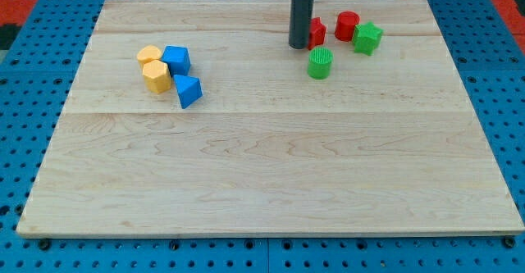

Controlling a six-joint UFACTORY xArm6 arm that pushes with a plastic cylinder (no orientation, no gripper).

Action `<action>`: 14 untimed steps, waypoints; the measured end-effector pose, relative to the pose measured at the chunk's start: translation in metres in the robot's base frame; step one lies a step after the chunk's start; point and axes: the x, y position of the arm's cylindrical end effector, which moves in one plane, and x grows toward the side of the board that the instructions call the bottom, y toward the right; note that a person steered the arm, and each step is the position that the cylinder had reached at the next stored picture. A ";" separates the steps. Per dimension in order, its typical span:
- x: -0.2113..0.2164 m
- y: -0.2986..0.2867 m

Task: Push the green circle towards bottom

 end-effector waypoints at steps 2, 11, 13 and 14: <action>-0.011 -0.044; 0.027 0.060; 0.003 0.077; -0.005 0.104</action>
